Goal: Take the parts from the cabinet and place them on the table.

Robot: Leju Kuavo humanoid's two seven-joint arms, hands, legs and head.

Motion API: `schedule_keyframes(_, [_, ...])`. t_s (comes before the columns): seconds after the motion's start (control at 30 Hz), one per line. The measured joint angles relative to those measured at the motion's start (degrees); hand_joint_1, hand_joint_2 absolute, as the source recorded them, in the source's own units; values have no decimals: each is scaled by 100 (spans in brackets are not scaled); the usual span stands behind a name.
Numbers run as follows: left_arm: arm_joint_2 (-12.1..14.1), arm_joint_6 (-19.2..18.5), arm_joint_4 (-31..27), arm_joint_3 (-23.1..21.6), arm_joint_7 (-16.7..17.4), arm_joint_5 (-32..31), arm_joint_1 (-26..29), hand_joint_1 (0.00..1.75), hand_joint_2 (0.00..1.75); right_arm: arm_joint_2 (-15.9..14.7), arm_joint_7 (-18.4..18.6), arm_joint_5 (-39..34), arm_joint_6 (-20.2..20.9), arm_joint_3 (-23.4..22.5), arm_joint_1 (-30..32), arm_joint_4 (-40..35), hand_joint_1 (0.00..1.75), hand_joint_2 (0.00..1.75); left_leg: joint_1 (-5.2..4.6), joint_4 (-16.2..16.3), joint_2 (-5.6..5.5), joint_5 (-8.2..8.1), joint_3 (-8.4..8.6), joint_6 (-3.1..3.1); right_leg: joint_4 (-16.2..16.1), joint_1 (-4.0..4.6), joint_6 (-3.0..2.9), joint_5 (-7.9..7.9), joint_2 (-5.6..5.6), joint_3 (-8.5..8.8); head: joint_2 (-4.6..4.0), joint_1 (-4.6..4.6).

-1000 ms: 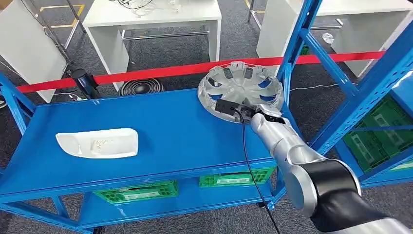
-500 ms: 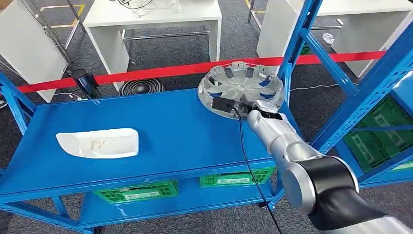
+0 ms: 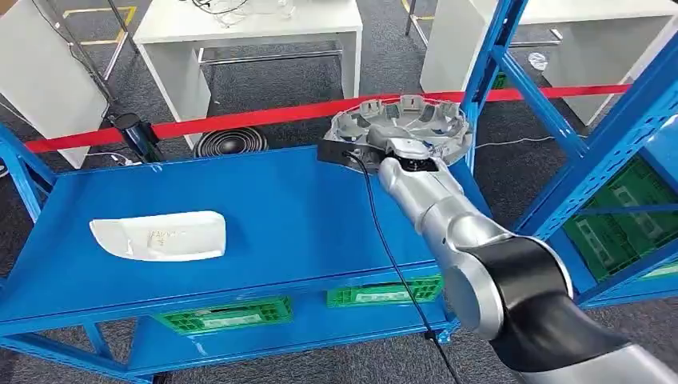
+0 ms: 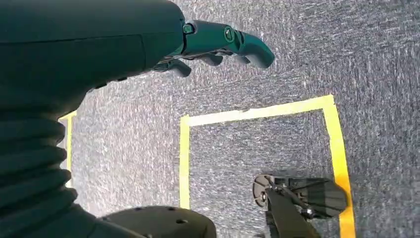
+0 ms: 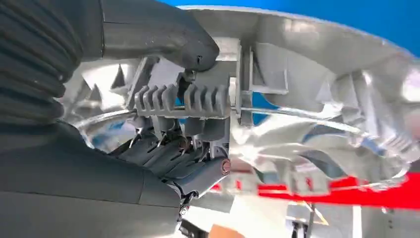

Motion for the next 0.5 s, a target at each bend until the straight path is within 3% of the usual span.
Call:
schedule_keyframes(0.33, [-81,-79,-26,186,-160,123,-34,0,175,239,-2,87,96,109,-151,0,162,175,1,0,8,0,0,0,0,1,0,1,10,-2,2,0])
schedule_keyframes(0.4, [-90,-83,-33,194,-171,123,-38,0,175,254,-2,90,105,136,-155,0,169,175,1,0,9,0,0,0,0,1,0,1,11,-2,2,2])
schedule_keyframes(0.5, [-94,-83,-35,214,-188,129,-52,0,175,263,-4,94,118,138,-159,0,162,175,0,0,9,0,0,0,0,1,0,1,11,-2,0,2])
